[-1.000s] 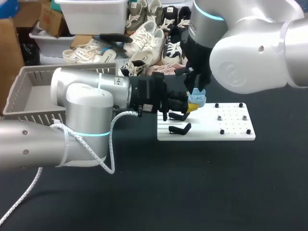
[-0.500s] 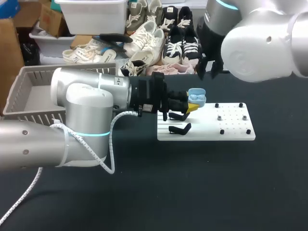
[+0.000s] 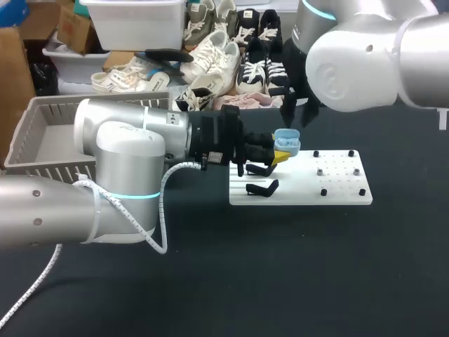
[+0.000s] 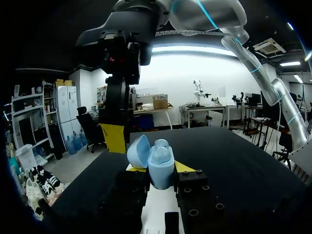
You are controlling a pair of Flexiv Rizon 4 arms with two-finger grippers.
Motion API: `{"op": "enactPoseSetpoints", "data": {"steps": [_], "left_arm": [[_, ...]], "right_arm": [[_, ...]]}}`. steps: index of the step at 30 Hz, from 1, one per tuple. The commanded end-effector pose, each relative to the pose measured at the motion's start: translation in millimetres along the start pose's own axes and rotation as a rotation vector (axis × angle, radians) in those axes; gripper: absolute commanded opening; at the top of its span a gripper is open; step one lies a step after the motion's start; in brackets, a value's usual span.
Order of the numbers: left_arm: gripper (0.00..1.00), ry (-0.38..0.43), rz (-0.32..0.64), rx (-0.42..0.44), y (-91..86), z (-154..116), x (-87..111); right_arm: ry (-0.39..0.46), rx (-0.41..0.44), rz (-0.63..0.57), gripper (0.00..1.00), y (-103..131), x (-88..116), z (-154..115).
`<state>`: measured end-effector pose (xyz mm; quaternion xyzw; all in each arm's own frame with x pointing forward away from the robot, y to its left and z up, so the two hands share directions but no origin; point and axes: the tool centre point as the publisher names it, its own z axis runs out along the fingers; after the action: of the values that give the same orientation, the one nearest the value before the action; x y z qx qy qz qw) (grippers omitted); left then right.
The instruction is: Pick up each earbud case from the left stands, insert the matching earbuds, close the lid, and place the case in the box.
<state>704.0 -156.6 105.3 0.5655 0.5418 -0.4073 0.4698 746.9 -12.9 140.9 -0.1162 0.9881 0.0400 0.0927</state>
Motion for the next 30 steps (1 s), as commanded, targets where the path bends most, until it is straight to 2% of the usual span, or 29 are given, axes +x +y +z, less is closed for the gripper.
{"op": "enactPoseSetpoints", "data": {"steps": [1,9,14,19,22,26,30], "left_arm": [[0.00,-0.002,0.001,-0.003,-0.8,0,0.5],[0.00,-0.002,0.001,-0.003,-0.8,0,0.5],[0.00,-0.002,0.001,-0.003,-0.8,0,0.5],[0.00,-0.002,0.001,-0.003,-0.8,0,0.5],[0.00,-0.017,0.023,-0.070,10.8,-24,-5.1],[0.00,-0.009,0.052,-0.175,28.0,-71,-9.6],[0.00,0.063,0.077,-0.301,43.8,-136,-9.7]], "right_arm": [[-0.009,0.003,0.000,0.31,4,14,-3],[-0.014,0.006,0.007,0.32,9,32,-13],[-0.023,0.000,0.018,0.32,13,37,-16],[-0.086,-0.011,0.084,0.33,3,40,-37],[-0.121,-0.009,0.141,0.34,-8,46,-49],[-0.142,0.009,0.218,0.35,-28,54,-58],[-0.133,0.038,0.291,0.35,-46,65,-62]]}}
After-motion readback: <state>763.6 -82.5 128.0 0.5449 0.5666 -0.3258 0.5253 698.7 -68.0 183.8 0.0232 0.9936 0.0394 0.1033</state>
